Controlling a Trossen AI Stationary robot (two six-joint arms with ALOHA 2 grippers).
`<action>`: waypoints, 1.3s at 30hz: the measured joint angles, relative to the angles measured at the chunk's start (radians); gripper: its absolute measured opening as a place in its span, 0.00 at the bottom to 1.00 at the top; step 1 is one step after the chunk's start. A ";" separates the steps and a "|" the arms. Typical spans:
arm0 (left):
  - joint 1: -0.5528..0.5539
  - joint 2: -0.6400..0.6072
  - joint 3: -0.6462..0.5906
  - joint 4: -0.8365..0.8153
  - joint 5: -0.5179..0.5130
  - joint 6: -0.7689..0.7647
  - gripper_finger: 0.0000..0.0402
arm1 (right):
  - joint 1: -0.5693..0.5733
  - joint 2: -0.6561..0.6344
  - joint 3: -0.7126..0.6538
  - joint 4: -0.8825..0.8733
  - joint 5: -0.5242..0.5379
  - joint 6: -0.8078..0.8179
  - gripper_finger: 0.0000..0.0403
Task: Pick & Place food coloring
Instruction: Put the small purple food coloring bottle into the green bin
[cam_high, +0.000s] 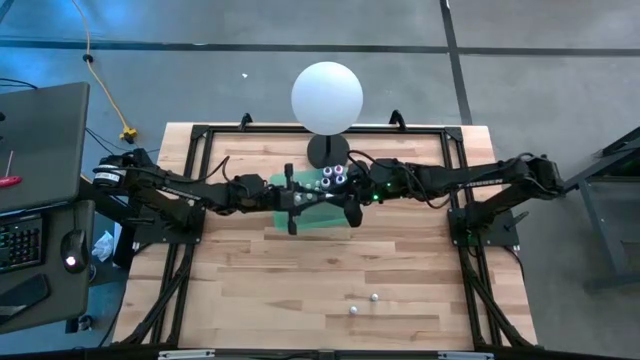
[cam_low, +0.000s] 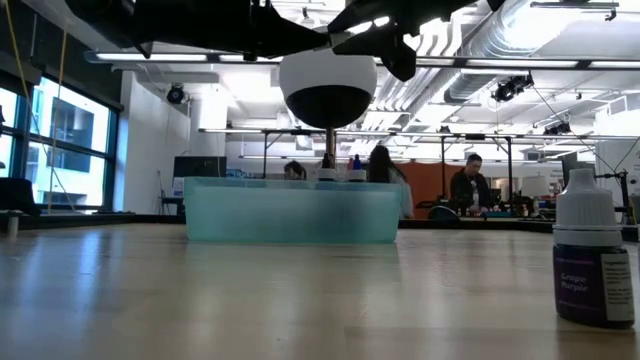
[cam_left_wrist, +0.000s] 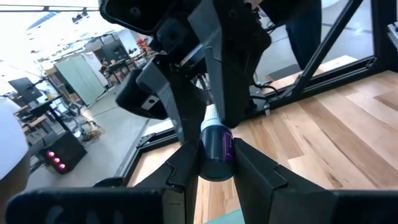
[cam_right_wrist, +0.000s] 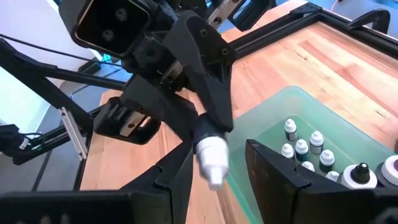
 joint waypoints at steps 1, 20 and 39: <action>0.000 0.000 0.000 0.001 -0.009 0.000 0.20 | 0.000 0.000 0.000 0.000 0.000 0.001 0.34; 0.000 0.000 0.000 -0.002 -0.037 0.006 0.20 | 0.000 0.000 0.000 -0.013 -0.008 -0.022 0.17; 0.000 0.000 0.001 -0.083 -0.042 -0.037 0.26 | 0.000 0.001 0.000 -0.058 0.017 -0.018 0.13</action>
